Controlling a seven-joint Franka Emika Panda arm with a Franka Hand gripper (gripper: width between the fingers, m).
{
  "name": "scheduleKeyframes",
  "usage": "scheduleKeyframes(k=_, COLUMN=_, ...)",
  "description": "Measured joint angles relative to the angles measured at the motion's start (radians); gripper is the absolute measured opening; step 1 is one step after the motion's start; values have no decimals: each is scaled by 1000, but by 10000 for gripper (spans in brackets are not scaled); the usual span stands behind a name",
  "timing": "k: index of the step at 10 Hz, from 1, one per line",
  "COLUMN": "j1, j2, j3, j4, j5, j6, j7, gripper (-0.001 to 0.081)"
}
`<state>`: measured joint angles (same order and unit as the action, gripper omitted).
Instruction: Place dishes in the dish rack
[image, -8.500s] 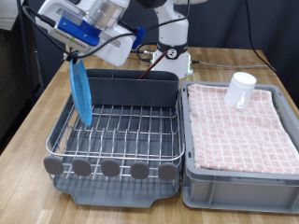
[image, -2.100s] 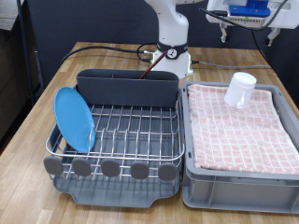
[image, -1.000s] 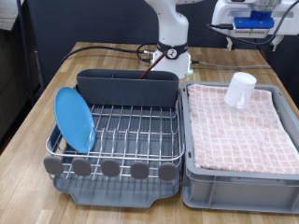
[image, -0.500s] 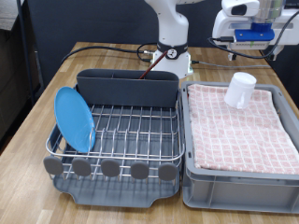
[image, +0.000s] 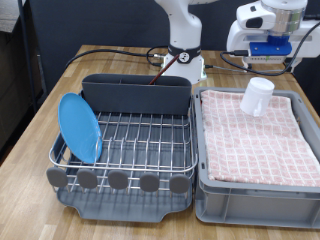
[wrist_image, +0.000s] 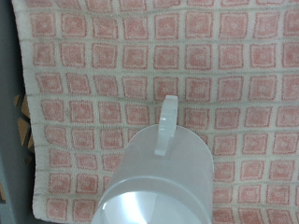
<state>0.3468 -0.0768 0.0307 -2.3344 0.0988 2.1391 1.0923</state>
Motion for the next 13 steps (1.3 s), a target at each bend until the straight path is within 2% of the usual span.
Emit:
scheduleKeyframes(k=4, j1=0, j2=67, j3=8, j4=21, j5=51, j6=14, j7=-1, gripper=802)
scheduleKeyframes(k=13, j1=0, j2=193, j3=28, j4=13, j5=83, j6=100, j7=10, gripper=802)
